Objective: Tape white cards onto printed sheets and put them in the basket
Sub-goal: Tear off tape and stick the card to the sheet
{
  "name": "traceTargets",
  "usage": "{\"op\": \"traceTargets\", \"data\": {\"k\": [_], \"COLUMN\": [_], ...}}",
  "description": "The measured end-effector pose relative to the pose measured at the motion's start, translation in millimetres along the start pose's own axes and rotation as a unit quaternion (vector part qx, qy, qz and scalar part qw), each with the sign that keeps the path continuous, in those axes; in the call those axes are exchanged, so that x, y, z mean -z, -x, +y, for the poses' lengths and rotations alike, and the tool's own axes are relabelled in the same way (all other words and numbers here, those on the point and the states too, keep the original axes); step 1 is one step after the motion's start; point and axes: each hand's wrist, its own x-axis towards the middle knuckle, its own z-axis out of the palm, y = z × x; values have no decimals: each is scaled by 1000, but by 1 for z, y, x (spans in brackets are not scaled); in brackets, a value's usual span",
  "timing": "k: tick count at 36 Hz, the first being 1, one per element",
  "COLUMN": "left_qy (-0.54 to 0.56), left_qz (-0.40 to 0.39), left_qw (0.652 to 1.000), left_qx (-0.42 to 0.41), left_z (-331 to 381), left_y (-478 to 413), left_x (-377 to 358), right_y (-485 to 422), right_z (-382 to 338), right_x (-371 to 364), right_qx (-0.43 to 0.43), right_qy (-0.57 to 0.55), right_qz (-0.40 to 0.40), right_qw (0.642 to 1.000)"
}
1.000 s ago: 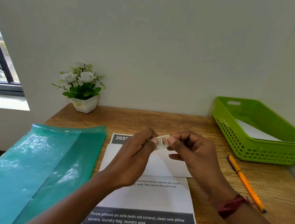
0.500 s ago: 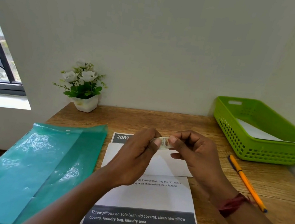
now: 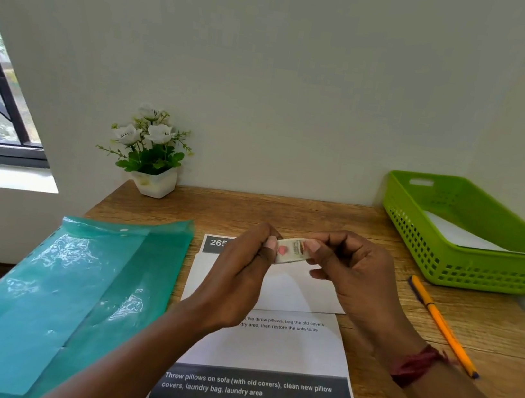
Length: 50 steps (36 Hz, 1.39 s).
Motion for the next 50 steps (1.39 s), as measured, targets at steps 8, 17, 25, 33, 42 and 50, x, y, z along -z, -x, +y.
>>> {"op": "traceTargets", "data": {"k": [8,17,25,33,42,50], "left_qy": [-46,-58,-44,-58,-54,-95], "left_qz": [18,17,31,48,52,107], "left_qw": [999,998,998,997,995,986], "left_qx": [2,12,18,31,61,89], "left_z": [-1,-3,-3,-3,-7,-27], "left_y": [-1,-1,-2,-1,-4,-14], "left_x": [0,0,-1,3,4,11], "right_y": [1,0,-1,-4,-6,-14], "right_z": [0,2,3,3,4,2], "right_x": [0,-1,-1,3,6,14], "right_qx": [9,33,46,26,13,19], "right_qy": [-6,5,-2,-39,-50,-61], "right_qz": [-1,4,7,33,27,43], "right_qw": [1000,999,999,998,998,997]}}
